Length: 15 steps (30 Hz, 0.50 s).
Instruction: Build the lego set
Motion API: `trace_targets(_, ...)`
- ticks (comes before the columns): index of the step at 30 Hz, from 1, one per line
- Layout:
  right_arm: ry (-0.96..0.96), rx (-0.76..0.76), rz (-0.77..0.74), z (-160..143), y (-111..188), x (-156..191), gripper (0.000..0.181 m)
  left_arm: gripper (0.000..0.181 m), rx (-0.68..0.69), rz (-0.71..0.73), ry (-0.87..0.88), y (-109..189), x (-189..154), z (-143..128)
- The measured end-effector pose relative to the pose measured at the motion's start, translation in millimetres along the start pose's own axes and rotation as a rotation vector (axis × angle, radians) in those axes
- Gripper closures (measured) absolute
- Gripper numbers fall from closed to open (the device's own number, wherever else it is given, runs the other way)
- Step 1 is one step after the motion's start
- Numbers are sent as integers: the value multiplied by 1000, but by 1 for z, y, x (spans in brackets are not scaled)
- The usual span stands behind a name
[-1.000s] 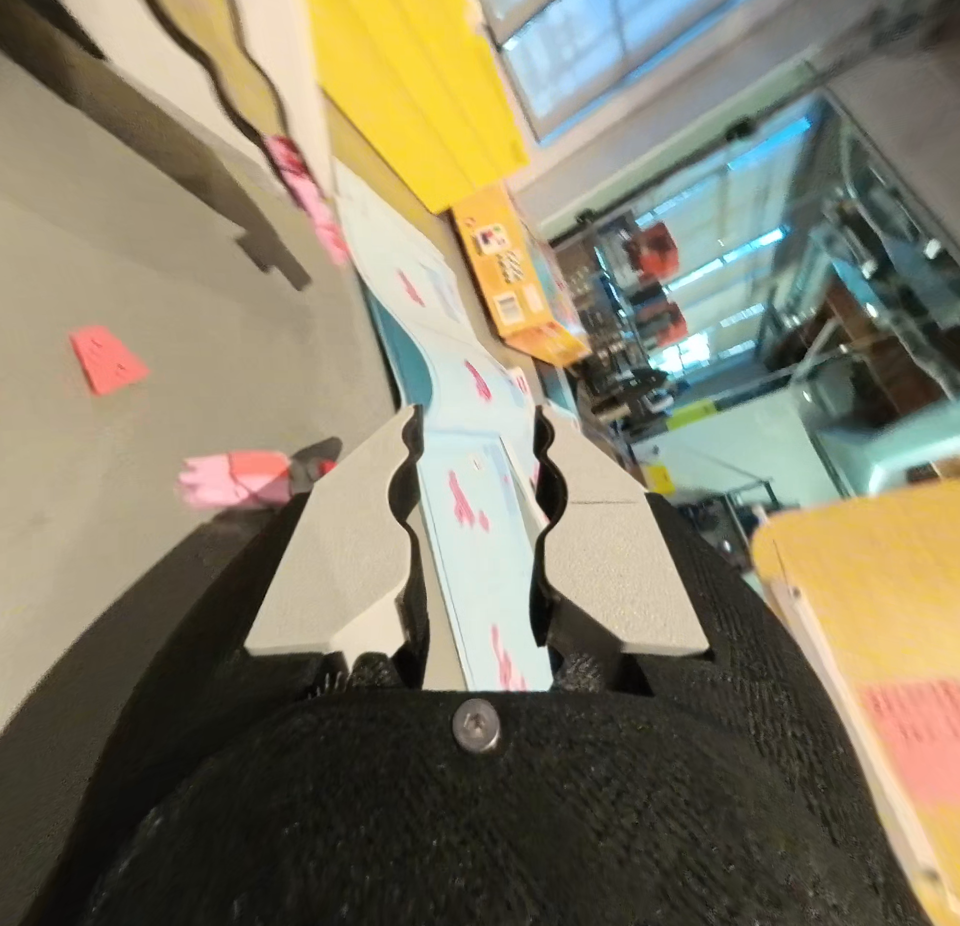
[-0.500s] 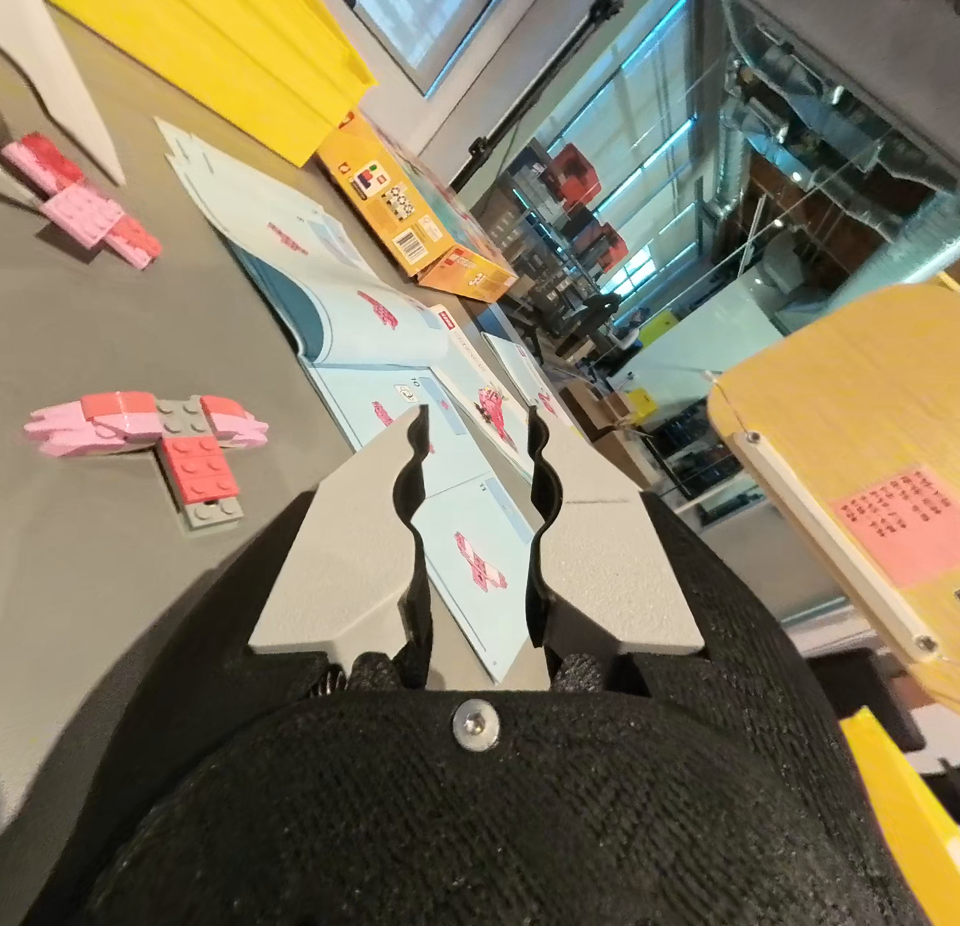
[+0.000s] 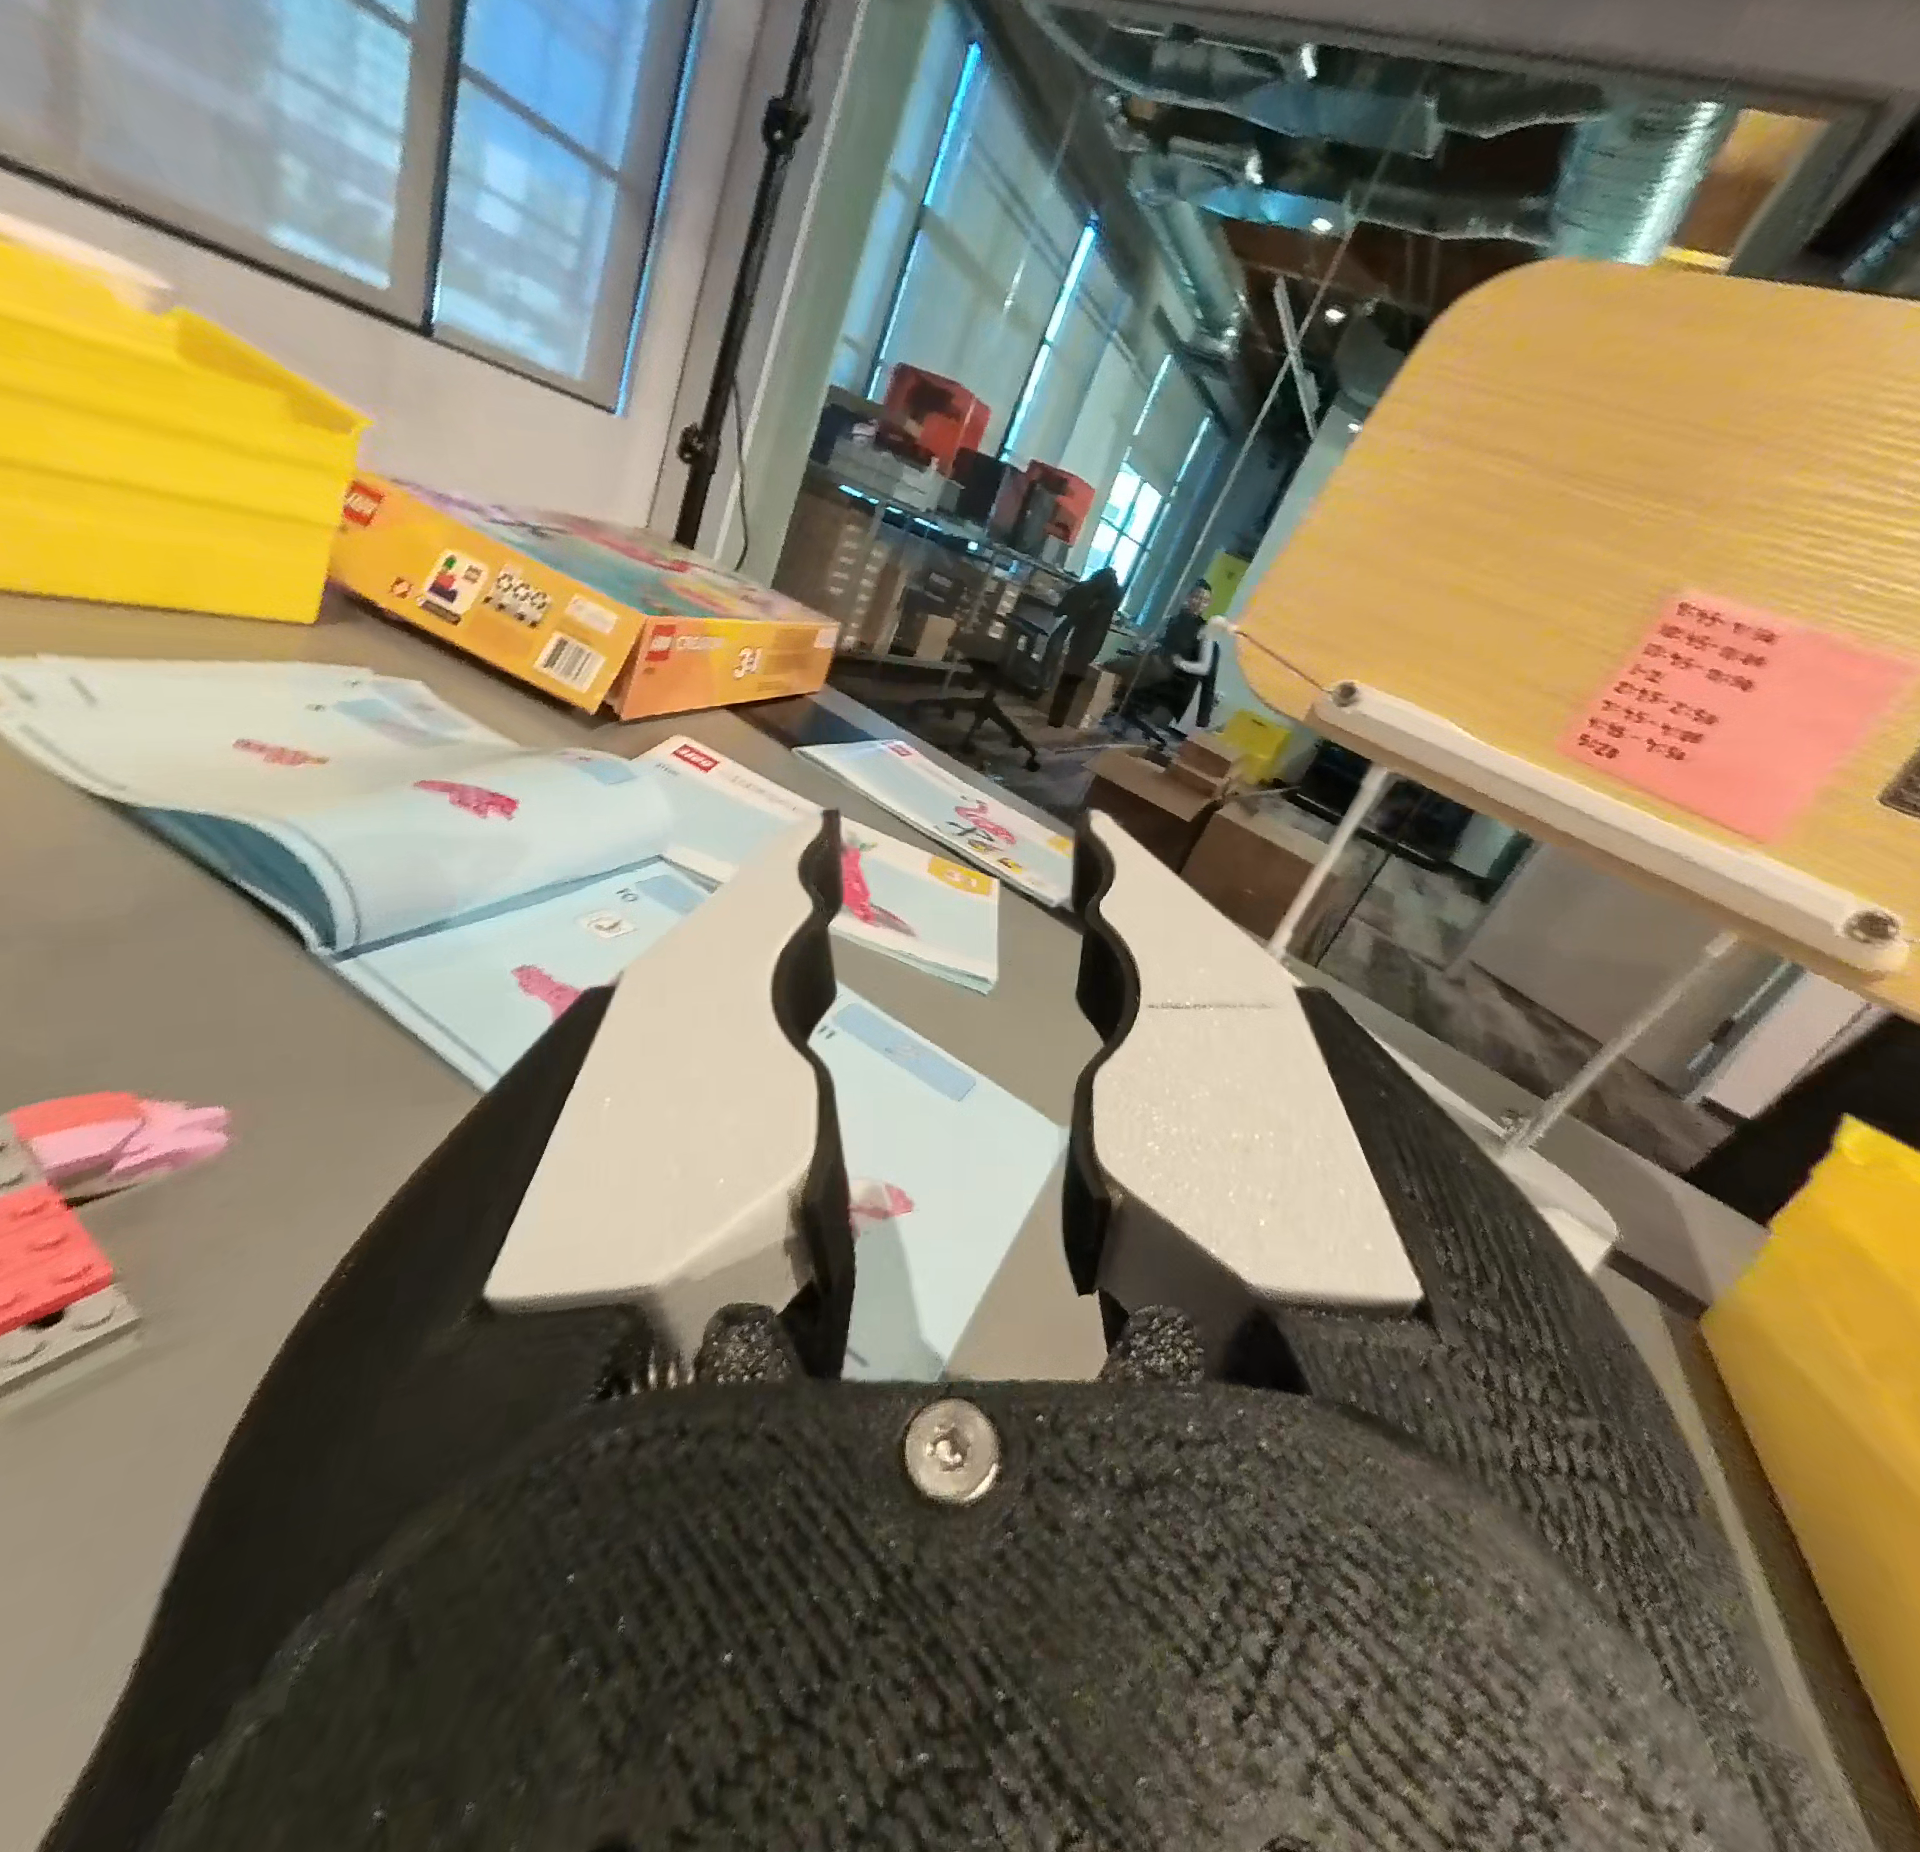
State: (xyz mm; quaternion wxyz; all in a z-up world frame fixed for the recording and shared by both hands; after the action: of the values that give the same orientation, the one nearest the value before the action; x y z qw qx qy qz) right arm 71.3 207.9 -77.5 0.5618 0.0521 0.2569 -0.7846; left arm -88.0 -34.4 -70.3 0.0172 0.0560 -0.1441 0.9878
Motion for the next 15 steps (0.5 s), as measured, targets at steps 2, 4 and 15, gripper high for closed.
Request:
trace_targets(2, -15, -14, -14, 0, -1, -3, 138, 104, -51, 77, 11, 4, 9, 4)
trace_targets(4, -27, -26, -21, 0, -3, -5, 139, 102, -29, 123, -36, 7, 13, 2)
trace_targets(15, -80, -81, -2, 3, 0, -10, 145, 106, -73, 222, -146, 17, 24, 12)
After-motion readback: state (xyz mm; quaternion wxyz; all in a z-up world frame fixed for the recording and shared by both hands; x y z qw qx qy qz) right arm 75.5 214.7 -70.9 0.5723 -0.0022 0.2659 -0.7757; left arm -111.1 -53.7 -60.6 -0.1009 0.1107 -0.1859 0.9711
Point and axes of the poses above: each gripper's, where its closed fingertips meet, y back along the fingers, z out of its top, x = y × z across the jaws, the point moved 5 cm from there along y, back along the fingers, and after that the axes turned 12 degrees about -x, right-handed, at the moved point
